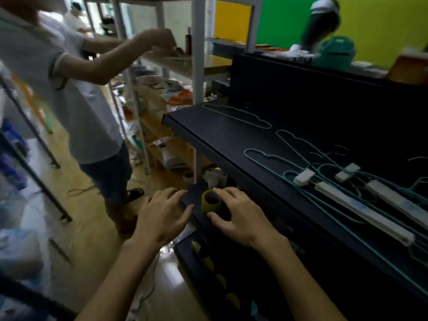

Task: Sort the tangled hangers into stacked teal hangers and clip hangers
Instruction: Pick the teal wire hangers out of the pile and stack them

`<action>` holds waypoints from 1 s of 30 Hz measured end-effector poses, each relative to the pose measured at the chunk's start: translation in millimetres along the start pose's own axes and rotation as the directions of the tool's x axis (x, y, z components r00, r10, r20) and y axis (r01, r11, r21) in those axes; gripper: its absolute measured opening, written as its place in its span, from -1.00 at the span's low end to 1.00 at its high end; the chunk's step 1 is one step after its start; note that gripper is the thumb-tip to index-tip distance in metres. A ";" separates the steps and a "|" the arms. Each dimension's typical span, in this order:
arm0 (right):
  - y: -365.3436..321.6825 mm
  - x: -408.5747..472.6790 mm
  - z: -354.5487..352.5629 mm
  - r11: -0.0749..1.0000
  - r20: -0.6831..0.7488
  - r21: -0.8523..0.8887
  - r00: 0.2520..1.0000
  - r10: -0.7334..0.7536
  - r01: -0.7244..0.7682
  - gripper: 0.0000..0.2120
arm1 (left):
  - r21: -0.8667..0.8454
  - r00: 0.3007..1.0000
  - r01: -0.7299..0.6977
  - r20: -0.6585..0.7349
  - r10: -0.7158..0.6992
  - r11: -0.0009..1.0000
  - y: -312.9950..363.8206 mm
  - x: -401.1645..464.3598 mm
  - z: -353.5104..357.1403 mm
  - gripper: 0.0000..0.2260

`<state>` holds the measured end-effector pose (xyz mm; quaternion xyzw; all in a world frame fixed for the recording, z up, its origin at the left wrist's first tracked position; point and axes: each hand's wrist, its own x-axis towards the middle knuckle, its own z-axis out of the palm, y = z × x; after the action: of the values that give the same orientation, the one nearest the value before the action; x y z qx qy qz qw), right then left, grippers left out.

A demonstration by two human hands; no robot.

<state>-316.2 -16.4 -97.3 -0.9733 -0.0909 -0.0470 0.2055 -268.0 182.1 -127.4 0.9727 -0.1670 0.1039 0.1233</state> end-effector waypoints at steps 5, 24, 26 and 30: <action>-10.9 13.3 -23.8 0.993 -0.201 0.038 0.973 0.115 -0.109 -0.42 | -0.034 0.976 -0.217 -0.035 0.216 0.976 -6.1 64.3 -9.9 -0.49; 73.8 -30.8 -126.0 0.782 -0.464 0.012 0.689 0.556 -0.623 -0.41 | -0.179 0.776 -0.625 -0.043 0.629 0.759 102.8 219.4 -5.6 -0.51; 82.6 -19.0 -134.2 0.776 -0.471 0.007 0.682 0.559 -0.631 -0.41 | -0.185 0.784 -0.613 -0.023 0.620 0.768 104.6 239.6 -0.6 -0.54; 101.2 13.0 -146.4 0.796 -0.484 -0.021 0.703 0.521 -0.604 -0.40 | -0.186 0.814 -0.572 -0.007 0.581 0.799 106.3 280.7 10.2 -0.54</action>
<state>-291.5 -165.2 -1.9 -0.9292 0.2668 -0.2156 0.1374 -44.6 -1.8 -47.0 0.8630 -0.4665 0.0963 0.1686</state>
